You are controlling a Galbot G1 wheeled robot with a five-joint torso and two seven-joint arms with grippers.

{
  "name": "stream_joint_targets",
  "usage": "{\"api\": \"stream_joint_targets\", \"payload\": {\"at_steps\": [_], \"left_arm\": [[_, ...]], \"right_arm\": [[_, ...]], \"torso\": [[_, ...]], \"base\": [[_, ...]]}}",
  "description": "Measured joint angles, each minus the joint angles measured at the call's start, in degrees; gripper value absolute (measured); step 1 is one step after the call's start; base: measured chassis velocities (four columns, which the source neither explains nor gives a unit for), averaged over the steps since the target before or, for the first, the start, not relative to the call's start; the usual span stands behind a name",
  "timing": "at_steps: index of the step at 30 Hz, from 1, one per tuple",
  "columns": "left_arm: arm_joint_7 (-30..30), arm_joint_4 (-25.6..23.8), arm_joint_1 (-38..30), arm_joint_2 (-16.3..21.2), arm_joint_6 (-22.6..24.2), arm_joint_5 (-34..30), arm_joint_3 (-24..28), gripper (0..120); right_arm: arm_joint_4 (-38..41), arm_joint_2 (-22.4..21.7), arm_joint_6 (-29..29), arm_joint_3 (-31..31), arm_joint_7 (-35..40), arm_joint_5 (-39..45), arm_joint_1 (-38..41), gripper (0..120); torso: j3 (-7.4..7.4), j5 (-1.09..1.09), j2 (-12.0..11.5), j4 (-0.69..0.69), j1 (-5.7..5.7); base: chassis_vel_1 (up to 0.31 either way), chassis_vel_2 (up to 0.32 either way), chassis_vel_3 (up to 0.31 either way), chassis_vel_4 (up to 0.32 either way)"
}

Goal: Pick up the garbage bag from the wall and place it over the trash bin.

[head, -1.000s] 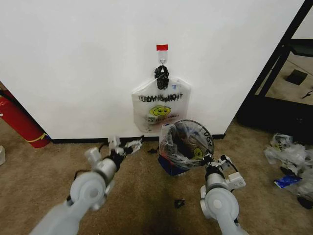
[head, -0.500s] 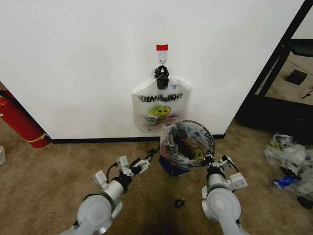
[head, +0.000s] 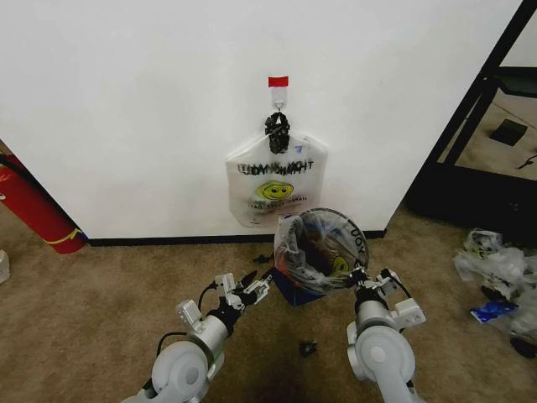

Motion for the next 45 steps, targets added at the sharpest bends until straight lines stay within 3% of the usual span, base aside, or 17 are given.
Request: {"api": "stream_joint_targets", "payload": {"at_steps": [1, 7, 11, 27, 29, 42, 45], "left_arm": [[0.00, 0.00, 0.00, 0.00, 0.00, 0.00, 0.00, 49], [-0.05, -0.43, -0.29, -0.31, -0.14, -1.35, -0.94, 21], [-0.10, -0.86, -0.07, 0.35, -0.15, -1.99, -1.72, 15], [1.57, -1.55, -0.16, 0.74, -1.53, 3.16, 1.00, 72], [1.53, -1.49, -0.22, 0.72, -1.51, 3.18, 1.09, 75], [0.84, 0.56, -2.08, -0.54, -1.26, 3.17, 2.55, 25], [0.73, 0.70, -2.09, -0.56, -1.23, 2.96, 2.55, 18]], "right_arm": [[0.00, 0.00, 0.00, 0.00, 0.00, 0.00, 0.00, 1], [-0.59, -0.10, -0.22, 0.27, 0.05, -0.03, 0.37, 1], [-0.87, -0.13, -0.23, 0.30, 0.06, 0.00, 0.45, 1], [-0.66, -0.31, -0.37, 0.31, 0.25, 0.09, 0.45, 1], [-0.61, -0.31, -0.37, 0.31, 0.26, 0.10, 0.44, 1], [-0.17, 0.01, -0.43, 0.26, 0.34, 0.03, -0.08, 1], [-0.12, 0.04, -0.45, 0.26, 0.34, 0.03, -0.09, 1]], "torso": [[0.00, 0.00, 0.00, 0.00, 0.00], [0.00, 0.00, 0.00, 0.00, 0.00], [0.00, 0.00, 0.00, 0.00, 0.00], [0.00, 0.00, 0.00, -0.01, 0.00], [0.00, 0.00, 0.00, 0.00, 0.00], [0.00, 0.00, 0.00, 0.00, 0.00], [0.00, 0.00, 0.00, 0.00, 0.00]], "base": [[0.000, 0.000, 0.000, 0.000], [0.000, 0.000, 0.000, 0.000], [0.000, 0.000, 0.000, 0.000], [0.000, 0.000, 0.000, 0.000], [0.000, 0.000, 0.000, 0.000], [0.000, 0.000, 0.000, 0.000], [0.000, 0.000, 0.000, 0.000]]}}
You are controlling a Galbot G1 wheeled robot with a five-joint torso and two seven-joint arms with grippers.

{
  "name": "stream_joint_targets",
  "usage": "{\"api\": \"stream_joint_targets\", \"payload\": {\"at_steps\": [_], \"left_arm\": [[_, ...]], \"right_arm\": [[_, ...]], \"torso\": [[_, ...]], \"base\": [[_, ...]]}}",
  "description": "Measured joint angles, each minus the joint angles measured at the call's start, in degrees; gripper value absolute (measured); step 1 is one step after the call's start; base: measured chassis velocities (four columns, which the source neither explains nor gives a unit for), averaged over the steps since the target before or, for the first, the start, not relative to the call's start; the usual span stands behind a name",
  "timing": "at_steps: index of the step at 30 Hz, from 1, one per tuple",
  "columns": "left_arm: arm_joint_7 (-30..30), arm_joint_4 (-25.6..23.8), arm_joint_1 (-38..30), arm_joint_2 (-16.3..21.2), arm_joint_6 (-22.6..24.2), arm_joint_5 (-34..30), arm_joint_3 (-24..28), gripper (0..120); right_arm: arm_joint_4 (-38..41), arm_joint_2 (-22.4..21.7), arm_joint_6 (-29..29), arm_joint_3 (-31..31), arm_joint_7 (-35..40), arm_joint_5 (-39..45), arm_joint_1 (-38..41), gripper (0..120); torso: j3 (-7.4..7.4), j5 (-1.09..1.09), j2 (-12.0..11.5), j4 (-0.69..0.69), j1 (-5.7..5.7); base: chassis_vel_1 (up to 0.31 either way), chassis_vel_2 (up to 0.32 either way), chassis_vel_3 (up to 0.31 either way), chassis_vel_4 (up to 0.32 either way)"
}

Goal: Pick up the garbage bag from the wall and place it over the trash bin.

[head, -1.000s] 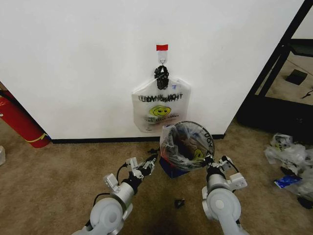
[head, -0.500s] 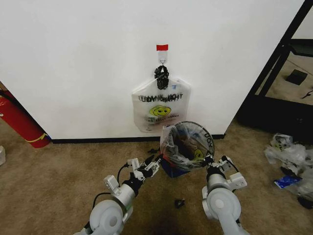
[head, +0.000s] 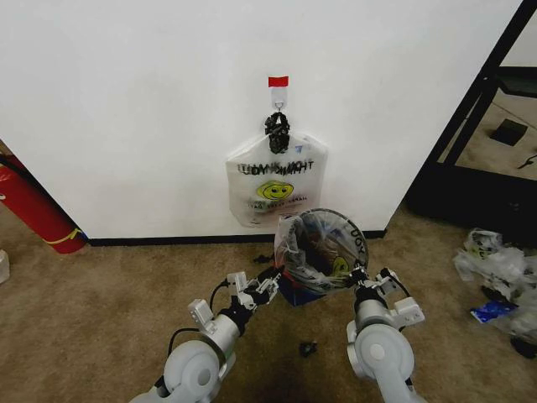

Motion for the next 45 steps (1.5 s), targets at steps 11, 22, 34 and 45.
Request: {"api": "stream_joint_targets", "payload": {"at_steps": [11, 22, 34, 45], "left_arm": [[-1.42, 0.03, -0.29, -0.85, 1.06, -1.43, -0.47, 0], [-1.39, 3.34, -1.01, -3.38, 1.01, 1.12, 1.59, 0], [-2.30, 7.10, -3.27, -5.30, 1.13, 3.39, 2.71, 0], [-3.23, 6.41, -3.18, -5.05, 1.46, 4.06, 2.67, 11]], "right_arm": [[0.11, 0.53, -0.20, -0.08, -0.07, -0.30, -0.31, 1], [1.42, 1.06, -0.94, -0.51, 0.27, 0.34, -0.67, 1], [1.41, 0.98, -0.99, -0.56, 0.24, 0.70, -0.62, 1], [1.04, 1.02, -1.06, -0.63, 0.23, 0.70, -0.55, 1]], "torso": [[0.00, 0.00, 0.00, 0.00, 0.00], [0.00, 0.00, 0.00, 0.00, 0.00], [0.00, 0.00, 0.00, 0.00, 0.00], [0.00, 0.00, 0.00, 0.00, 0.00]], "base": [[0.000, 0.000, 0.000, 0.000], [0.000, 0.000, 0.000, 0.000], [0.000, 0.000, 0.000, 0.000], [0.000, 0.000, 0.000, 0.000]]}}
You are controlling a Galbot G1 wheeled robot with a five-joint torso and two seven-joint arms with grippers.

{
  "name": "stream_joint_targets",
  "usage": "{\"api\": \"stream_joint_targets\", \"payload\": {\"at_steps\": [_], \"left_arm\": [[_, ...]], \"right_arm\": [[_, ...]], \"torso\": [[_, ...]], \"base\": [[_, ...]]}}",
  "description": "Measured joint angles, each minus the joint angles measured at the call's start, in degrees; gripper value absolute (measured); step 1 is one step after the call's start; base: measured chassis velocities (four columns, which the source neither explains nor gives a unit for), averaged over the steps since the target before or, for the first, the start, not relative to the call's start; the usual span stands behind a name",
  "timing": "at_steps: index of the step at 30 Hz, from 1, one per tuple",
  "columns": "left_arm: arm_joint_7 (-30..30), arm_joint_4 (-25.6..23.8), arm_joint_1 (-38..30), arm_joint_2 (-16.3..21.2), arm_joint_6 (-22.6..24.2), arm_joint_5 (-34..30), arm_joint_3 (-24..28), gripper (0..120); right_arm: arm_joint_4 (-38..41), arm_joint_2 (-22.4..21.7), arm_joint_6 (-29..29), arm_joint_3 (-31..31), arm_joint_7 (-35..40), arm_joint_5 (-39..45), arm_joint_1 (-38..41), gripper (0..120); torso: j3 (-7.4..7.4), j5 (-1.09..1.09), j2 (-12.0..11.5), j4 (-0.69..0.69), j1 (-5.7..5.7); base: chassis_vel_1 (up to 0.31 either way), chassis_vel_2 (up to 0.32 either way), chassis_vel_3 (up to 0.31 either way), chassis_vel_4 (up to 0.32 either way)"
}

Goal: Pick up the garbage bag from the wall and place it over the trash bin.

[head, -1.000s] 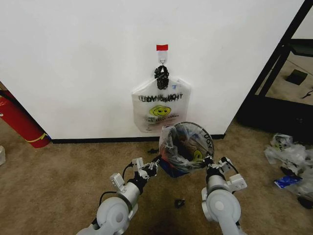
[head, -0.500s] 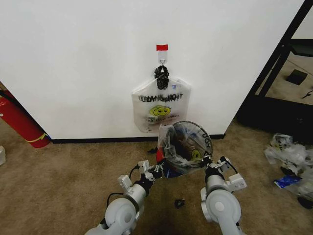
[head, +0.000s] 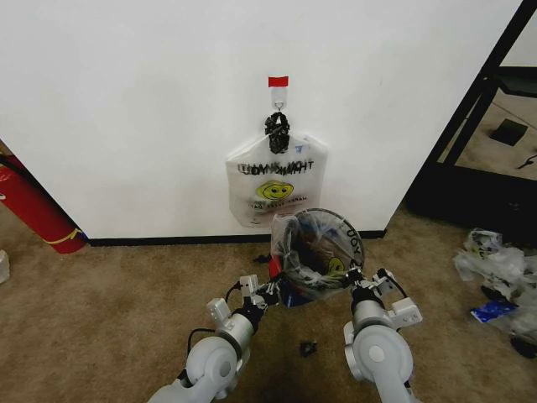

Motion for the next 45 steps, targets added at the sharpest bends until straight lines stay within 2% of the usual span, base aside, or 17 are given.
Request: {"api": "stream_joint_targets", "payload": {"at_steps": [3, 6, 7, 9, 12, 13, 18, 19, 24, 26, 28, 29, 32, 33, 34, 35, 45], "left_arm": [[-0.49, -1.10, 0.37, 0.58, 1.20, 0.42, -0.36, 23], [-0.66, -1.79, 0.64, 0.92, 1.72, 0.58, -0.55, 25], [-0.76, -3.09, 1.16, 1.57, 2.05, 0.98, -0.80, 36], [-0.65, -5.79, 2.44, 3.28, 2.22, 1.88, -1.50, 46], [-0.07, -7.67, 3.34, 4.86, 2.51, 2.15, -2.35, 57], [-0.07, -7.67, 3.34, 4.86, 2.51, 2.15, -2.35, 57], [0.78, -8.75, 4.55, 6.49, 2.26, 3.78, -2.92, 79], [0.78, -8.75, 4.55, 6.49, 2.26, 3.78, -2.92, 79], [0.75, -9.73, 5.53, 6.55, 0.92, 5.14, -4.14, 98], [-0.81, -11.50, 6.52, 6.21, -1.04, 5.26, -7.32, 99], [-1.14, -11.90, 6.79, 6.15, -1.47, 5.26, -8.09, 99], [-1.92, -13.60, 8.20, 6.07, -3.30, 6.53, -11.01, 100], [-1.20, -15.75, 10.86, 6.52, -5.42, 15.68, -14.59, 100], [-1.20, -15.75, 10.86, 6.52, -5.42, 15.68, -14.59, 100], [-0.34, -16.38, 12.08, 7.05, -6.73, 21.63, -15.41, 100], [-0.74, -17.88, 12.88, 7.28, -7.42, 24.14, -15.38, 100], [-2.62, -20.88, 12.66, 6.97, -7.93, 26.52, -13.91, 100]], "right_arm": [[-0.16, 0.01, 0.00, 0.01, 0.00, -0.01, 0.02, 1], [-0.23, 0.01, 0.00, 0.02, 0.00, -0.01, 0.06, 1], [-0.43, 0.00, -0.01, 0.14, 0.03, -0.01, 0.19, 1], [-1.00, -0.09, 0.15, 0.48, 0.07, 0.03, 0.59, 1], [-1.42, -0.05, 0.24, 0.73, 0.37, 0.49, 1.03, 1], [-1.42, -0.05, 0.24, 0.73, 0.37, 0.49, 1.03, 1], [-1.69, -0.16, 0.23, 1.07, 0.75, 1.06, 1.45, 1], [-1.69, -0.16, 0.23, 1.07, 0.75, 1.06, 1.45, 1], [-1.57, -0.57, 0.09, 1.45, 0.94, 1.54, 1.52, 1], [-1.61, -0.49, -1.46, 0.52, 1.50, 0.59, 1.49, 1], [-1.75, -0.42, -1.78, 0.10, 1.60, 0.23, 1.46, 1], [-2.08, -0.08, -2.45, -1.15, 1.68, -0.49, 1.34, 1], [-2.29, 0.53, -3.01, -2.81, 1.69, -1.43, 1.37, 1], [-2.29, 0.53, -3.01, -2.81, 1.69, -1.43, 1.37, 1], [-2.56, 0.58, -4.01, -3.77, 2.11, -1.65, 1.70, 1], [-3.71, 0.23, -6.16, -4.96, 3.37, -2.09, 2.84, 1], [-7.74, -2.30, -10.52, -9.88, 5.15, -4.90, 6.91, 1]], "torso": [[0.00, 0.01, 0.00, 0.00, 0.00], [0.00, 0.01, 0.00, 0.00, 0.00], [0.00, 0.00, 0.00, 0.01, 0.00], [0.00, 0.00, 0.00, 0.01, 0.00], [0.00, 0.00, 0.00, 0.01, 0.00], [0.00, 0.00, 0.00, 0.01, 0.00], [0.00, 0.00, 0.00, 0.00, 0.00], [0.00, 0.00, 0.00, 0.00, 0.00], [0.00, 0.00, 0.00, 0.00, 0.00], [0.00, -0.01, 0.00, -0.01, 0.00], [0.00, 0.00, 0.00, 0.00, 0.00], [0.00, 0.01, 0.00, 0.01, 0.00], [0.00, 0.00, 0.00, 0.01, 0.00], [0.00, 0.00, 0.00, 0.01, 0.00], [0.00, 0.00, 0.00, 0.02, 0.00], [0.00, -0.01, 0.00, 0.01, 0.00], [0.00, 0.00, 0.00, 0.00, 0.00]], "base": [[0.000, 0.000, 0.000, 0.000], [0.000, 0.000, 0.000, 0.000], [0.000, 0.000, 0.000, 0.000], [0.000, 0.000, 0.000, 0.000], [0.000, 0.000, 0.000, 0.000], [0.000, 0.000, 0.000, 0.000], [0.000, 0.000, 0.000, 0.000], [0.000, 0.000, 0.000, 0.000], [0.000, 0.000, 0.000, 0.000], [0.000, 0.000, 0.000, 0.000], [0.000, 0.000, 0.000, 0.000], [0.000, 0.000, 0.000, 0.000], [0.000, 0.000, 0.000, 0.000], [0.000, 0.000, 0.000, 0.000], [0.000, 0.000, 0.000, 0.000], [0.000, 0.000, 0.000, 0.000], [0.000, 0.000, 0.000, 0.000]]}}
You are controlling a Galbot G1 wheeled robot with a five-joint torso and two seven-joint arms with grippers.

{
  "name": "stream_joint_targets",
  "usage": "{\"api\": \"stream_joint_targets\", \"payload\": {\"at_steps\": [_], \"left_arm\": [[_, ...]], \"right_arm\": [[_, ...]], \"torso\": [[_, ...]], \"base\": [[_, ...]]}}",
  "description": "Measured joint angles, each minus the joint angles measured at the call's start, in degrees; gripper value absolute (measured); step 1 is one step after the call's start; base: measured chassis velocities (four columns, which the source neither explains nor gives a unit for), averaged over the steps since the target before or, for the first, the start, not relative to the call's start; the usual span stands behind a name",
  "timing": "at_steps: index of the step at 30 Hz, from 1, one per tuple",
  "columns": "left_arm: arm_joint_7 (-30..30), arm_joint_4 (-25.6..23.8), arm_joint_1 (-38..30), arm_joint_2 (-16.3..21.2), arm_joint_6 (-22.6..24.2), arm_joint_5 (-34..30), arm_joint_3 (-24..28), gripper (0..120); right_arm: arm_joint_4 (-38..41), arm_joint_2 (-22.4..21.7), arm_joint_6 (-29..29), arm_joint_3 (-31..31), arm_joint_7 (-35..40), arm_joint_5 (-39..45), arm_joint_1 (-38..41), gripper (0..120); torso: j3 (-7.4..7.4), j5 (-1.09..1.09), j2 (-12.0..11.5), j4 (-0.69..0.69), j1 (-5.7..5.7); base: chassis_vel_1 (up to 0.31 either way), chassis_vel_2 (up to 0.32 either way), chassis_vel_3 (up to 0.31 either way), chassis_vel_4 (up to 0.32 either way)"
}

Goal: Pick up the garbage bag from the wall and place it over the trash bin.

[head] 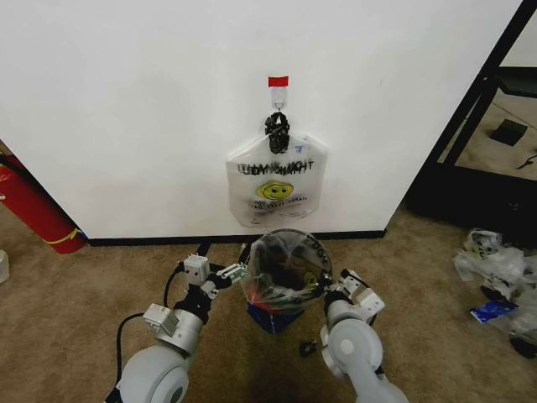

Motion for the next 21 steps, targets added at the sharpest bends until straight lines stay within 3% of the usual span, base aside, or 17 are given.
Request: {"api": "stream_joint_targets", "payload": {"at_steps": [7, 21], "left_arm": [[-0.13, -0.17, 0.06, -0.45, 0.20, 0.34, 0.44, 100], [-0.34, 0.76, -0.23, -1.15, 0.59, -0.49, 1.52, 100]], "right_arm": [[-1.41, 0.24, -0.19, -0.76, 0.48, -0.07, 1.00, 1], [-1.33, 0.20, 0.29, -0.24, -0.86, -0.10, -0.24, 53]], "torso": [[0.00, 0.01, 0.00, 0.00, 0.00], [0.00, 0.01, 0.00, 0.00, 0.00]], "base": [[0.000, 0.000, 0.000, 0.000], [0.000, 0.000, 0.000, 0.000]]}}
